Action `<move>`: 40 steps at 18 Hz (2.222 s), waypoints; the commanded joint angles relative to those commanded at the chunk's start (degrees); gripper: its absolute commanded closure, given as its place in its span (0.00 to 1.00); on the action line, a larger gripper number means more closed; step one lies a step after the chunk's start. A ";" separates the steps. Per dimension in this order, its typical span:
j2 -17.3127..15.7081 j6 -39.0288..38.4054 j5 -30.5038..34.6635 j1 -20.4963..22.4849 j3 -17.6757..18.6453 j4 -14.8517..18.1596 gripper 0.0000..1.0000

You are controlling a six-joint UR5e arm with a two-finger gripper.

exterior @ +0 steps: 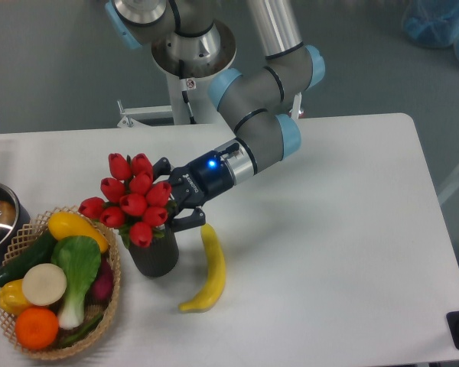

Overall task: Insert the flowers into the vase
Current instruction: 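Push the tulip bunch further down into the vase, adjusting its position, then open the gripper to release the tulips and lift away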

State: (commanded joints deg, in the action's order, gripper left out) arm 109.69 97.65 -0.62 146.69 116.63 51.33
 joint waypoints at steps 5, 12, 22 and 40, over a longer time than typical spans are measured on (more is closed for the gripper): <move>0.00 0.09 0.00 0.00 0.00 0.00 0.30; 0.18 0.09 0.00 0.00 -0.09 0.00 0.19; 0.35 0.97 0.26 -0.18 0.26 0.09 0.01; -6.23 -1.05 15.01 0.17 1.23 0.53 0.00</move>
State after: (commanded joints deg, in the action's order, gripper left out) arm 103.45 96.59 14.39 146.86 117.86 51.85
